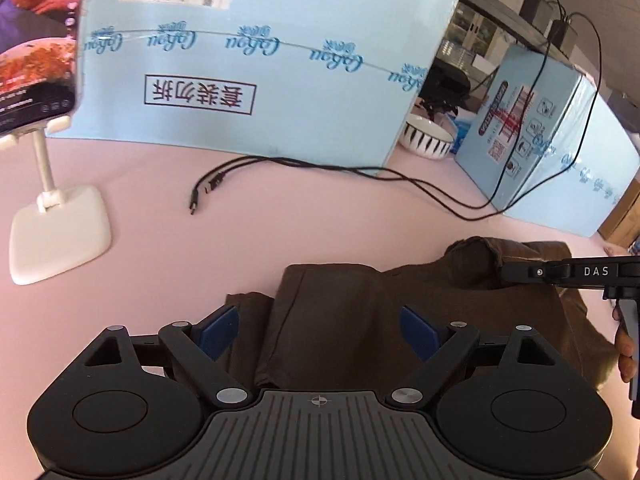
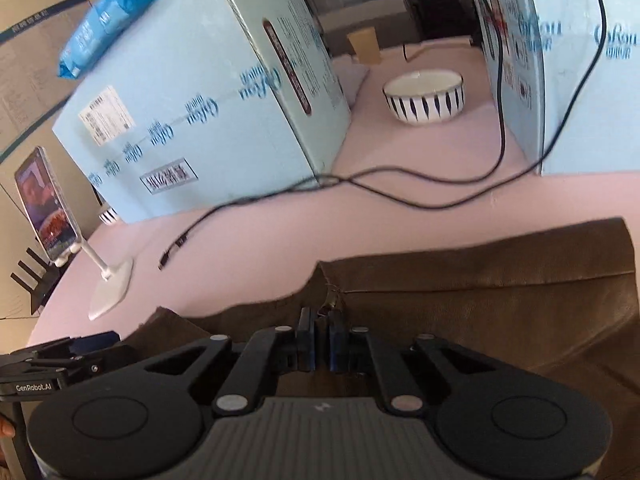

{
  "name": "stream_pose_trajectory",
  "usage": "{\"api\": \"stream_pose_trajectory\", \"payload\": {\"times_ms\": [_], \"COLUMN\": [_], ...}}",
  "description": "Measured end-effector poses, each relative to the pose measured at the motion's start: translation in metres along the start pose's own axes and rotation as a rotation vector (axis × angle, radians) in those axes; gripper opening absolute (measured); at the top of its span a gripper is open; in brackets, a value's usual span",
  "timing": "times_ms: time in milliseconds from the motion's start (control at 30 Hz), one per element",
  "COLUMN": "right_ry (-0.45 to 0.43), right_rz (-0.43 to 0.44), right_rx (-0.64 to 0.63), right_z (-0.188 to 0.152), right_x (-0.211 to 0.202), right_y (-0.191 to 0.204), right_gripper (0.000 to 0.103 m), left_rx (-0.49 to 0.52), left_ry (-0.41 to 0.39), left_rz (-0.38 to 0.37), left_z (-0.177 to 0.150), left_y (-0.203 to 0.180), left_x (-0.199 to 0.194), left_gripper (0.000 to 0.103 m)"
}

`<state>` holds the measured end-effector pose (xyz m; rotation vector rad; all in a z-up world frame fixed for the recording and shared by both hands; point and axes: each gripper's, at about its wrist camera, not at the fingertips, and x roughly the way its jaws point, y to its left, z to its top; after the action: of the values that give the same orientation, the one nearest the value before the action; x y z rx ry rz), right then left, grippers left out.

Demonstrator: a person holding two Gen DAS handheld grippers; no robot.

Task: Fold clothes
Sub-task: 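Pinch the folded vest edge with the right tool while the left tool grasps the vest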

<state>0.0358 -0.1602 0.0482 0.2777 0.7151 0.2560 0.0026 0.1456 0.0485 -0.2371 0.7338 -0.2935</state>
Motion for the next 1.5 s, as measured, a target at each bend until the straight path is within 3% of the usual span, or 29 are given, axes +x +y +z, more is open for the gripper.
{"api": "stream_pose_trajectory", "payload": {"times_ms": [33, 67, 100, 167, 267, 400, 467, 533, 600, 700, 767, 867, 1067, 1133, 1167, 1200, 1233, 1300, 1333, 1400, 1500], "right_ry": [0.027, 0.058, 0.089, 0.099, 0.018, -0.114, -0.116, -0.079, -0.034, 0.037, 0.029, -0.044, -0.173, -0.213, -0.212, -0.211, -0.224, -0.25, -0.265, -0.296, -0.323], "right_rz": [-0.004, -0.009, -0.013, 0.01, 0.073, 0.183, 0.184, 0.184, 0.178, 0.151, 0.097, 0.085, 0.048, 0.01, -0.007, -0.035, -0.022, 0.01, 0.018, 0.033, 0.04], "right_rx": [-0.002, -0.003, -0.004, 0.02, 0.124, 0.271, 0.319, 0.385, 0.466, 0.629, 0.677, 0.716, 0.659, 0.618, 0.617, 0.622, 0.634, 0.658, 0.653, 0.641, 0.572], "right_z": [-0.001, -0.002, -0.004, -0.007, -0.005, -0.013, -0.025, -0.044, -0.065, -0.104, -0.122, -0.138, -0.123, -0.122, -0.122, -0.125, -0.128, -0.134, -0.136, -0.138, -0.141], "right_x": [0.01, 0.021, 0.031, 0.042, 0.015, -0.067, -0.103, -0.137, -0.152, -0.172, -0.172, -0.161, -0.123, -0.112, -0.108, -0.101, -0.1, -0.099, -0.104, -0.113, -0.142], "right_y": [-0.001, -0.002, -0.003, -0.008, -0.023, -0.061, -0.083, -0.107, -0.124, -0.152, -0.162, -0.165, -0.152, -0.143, -0.142, -0.144, -0.148, -0.157, -0.157, -0.155, -0.147], "right_gripper": [0.013, 0.024, 0.045, 0.062, 0.071, 0.089, 0.094, 0.094, 0.094, 0.094, 0.094, 0.095, 0.093, 0.07, 0.04, 0.016, 0.015, 0.013, 0.012, 0.009, 0.009], "left_rx": [-0.015, -0.037, -0.042, -0.062, -0.099, -0.159, -0.126, -0.072, -0.007, 0.008, -0.006, -0.009, -0.097, -0.111, -0.115, -0.101, -0.091, -0.08, -0.079, -0.155, -0.236], "left_ry": [-0.014, -0.019, -0.015, -0.006, -0.001, 0.021, 0.033, 0.038, 0.068, 0.116, 0.119, 0.09, 0.017, -0.016, -0.03, -0.048, -0.054, -0.078, -0.089, -0.084, -0.062], "left_rz": [-0.008, -0.013, -0.01, 0.013, 0.009, -0.148, -0.199, -0.195, -0.134, -0.1, -0.085, -0.058, -0.046, -0.038, -0.028, 0.012, 0.03, 0.085, 0.109, 0.07, 0.012], "left_z": [0.0, -0.001, -0.001, -0.006, -0.017, -0.039, -0.049, -0.057, -0.068, -0.076, -0.078, -0.076, -0.071, -0.069, -0.069, -0.067, -0.066, -0.064, -0.063, -0.063, -0.066], "left_y": [0.004, 0.009, 0.01, 0.017, 0.027, 0.036, 0.028, 0.017, 0.003, -0.005, -0.008, -0.011, -0.005, -0.003, -0.002, -0.005, -0.006, -0.005, -0.004, 0.005, 0.013], "left_x": [-0.004, -0.008, -0.008, -0.01, -0.02, -0.053, -0.067, -0.073, -0.071, -0.053, -0.042, -0.036, -0.024, -0.019, -0.016, -0.013, -0.012, -0.009, -0.007, -0.011, -0.022], "left_gripper": [0.09, 0.09, 0.09, 0.09, 0.09, 0.09, 0.092, 0.094, 0.094, 0.094, 0.097, 0.097, 0.096, 0.095, 0.091, 0.082, 0.075, 0.039, 0.034, 0.018, 0.007]}}
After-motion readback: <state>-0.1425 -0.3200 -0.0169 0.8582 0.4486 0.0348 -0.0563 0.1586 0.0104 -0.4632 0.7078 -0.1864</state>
